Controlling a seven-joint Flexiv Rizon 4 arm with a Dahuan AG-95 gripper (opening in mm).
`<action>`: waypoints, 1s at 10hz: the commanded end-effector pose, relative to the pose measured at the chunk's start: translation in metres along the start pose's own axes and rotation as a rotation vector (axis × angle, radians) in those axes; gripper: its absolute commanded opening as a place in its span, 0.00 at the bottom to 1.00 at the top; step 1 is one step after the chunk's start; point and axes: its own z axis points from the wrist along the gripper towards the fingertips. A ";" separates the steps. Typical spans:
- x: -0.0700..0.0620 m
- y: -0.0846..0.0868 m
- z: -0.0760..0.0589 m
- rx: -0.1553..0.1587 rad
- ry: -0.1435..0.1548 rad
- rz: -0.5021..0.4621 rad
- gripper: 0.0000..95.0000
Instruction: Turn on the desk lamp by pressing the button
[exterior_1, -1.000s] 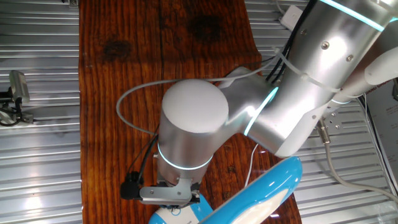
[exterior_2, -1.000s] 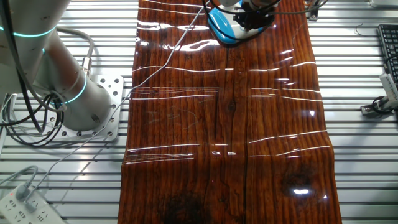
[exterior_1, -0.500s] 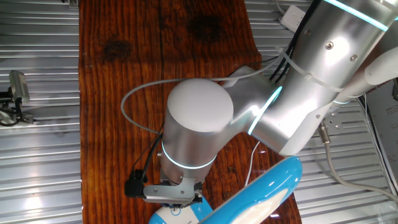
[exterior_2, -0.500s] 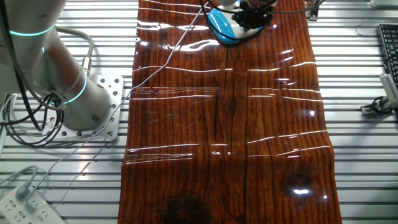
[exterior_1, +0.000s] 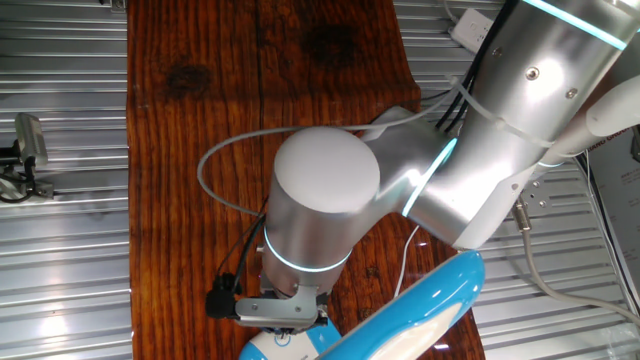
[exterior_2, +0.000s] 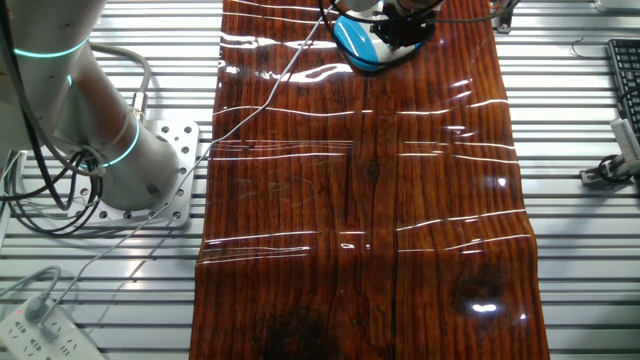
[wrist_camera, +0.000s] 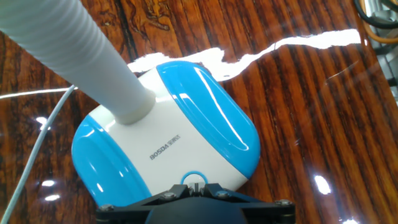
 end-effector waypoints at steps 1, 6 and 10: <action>0.000 0.000 0.003 0.011 0.007 -0.003 0.00; -0.002 0.000 0.007 0.026 0.012 0.005 0.00; -0.005 0.001 0.014 0.075 0.008 0.030 0.00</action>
